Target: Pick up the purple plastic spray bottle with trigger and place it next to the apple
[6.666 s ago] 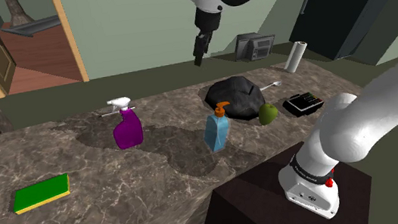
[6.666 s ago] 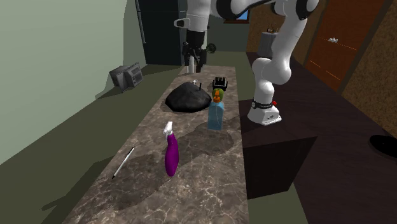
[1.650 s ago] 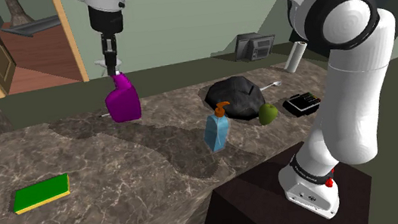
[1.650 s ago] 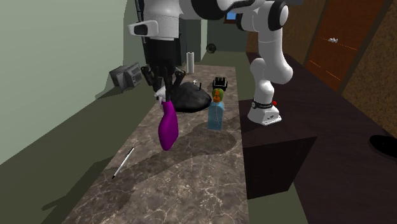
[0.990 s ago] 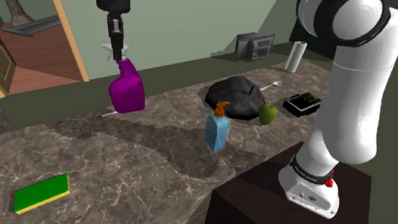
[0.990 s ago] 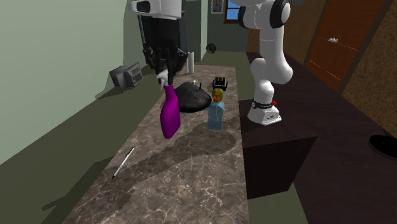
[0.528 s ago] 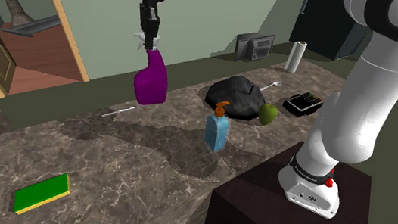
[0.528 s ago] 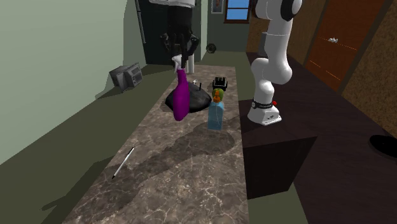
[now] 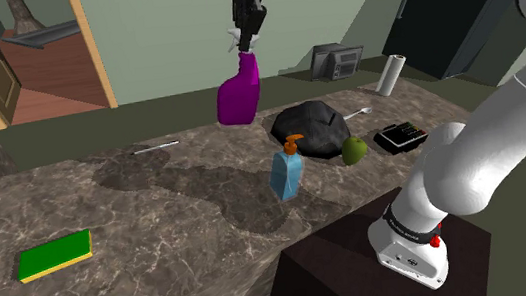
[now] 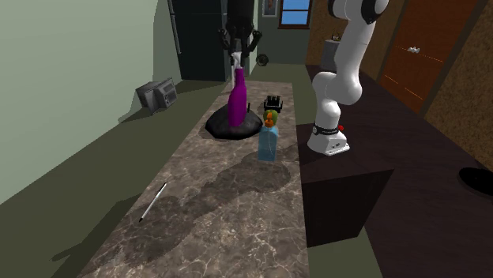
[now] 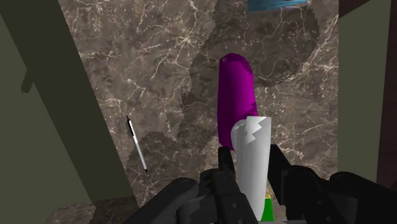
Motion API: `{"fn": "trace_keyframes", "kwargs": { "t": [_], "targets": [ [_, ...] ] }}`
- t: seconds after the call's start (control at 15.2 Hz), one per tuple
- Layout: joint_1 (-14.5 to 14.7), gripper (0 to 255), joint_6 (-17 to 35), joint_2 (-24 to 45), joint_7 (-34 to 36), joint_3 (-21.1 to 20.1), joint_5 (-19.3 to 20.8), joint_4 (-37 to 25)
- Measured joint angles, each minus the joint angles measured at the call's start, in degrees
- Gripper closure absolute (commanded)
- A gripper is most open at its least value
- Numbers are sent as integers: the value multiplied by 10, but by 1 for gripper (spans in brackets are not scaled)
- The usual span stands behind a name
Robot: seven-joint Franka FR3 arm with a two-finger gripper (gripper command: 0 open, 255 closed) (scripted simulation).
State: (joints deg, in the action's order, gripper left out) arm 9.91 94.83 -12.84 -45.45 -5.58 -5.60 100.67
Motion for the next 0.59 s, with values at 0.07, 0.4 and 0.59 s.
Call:
{"fn": "trace_keyframes", "kwargs": {
  "t": [0.07,0.4,0.59],
  "targets": [
    [-4,255,-8,-17,-11,8,-1,10],
    [-19,255,-43,-85,-55,40,0,48],
    [-27,255,-66,-128,-80,60,4,69]
  ]
}}
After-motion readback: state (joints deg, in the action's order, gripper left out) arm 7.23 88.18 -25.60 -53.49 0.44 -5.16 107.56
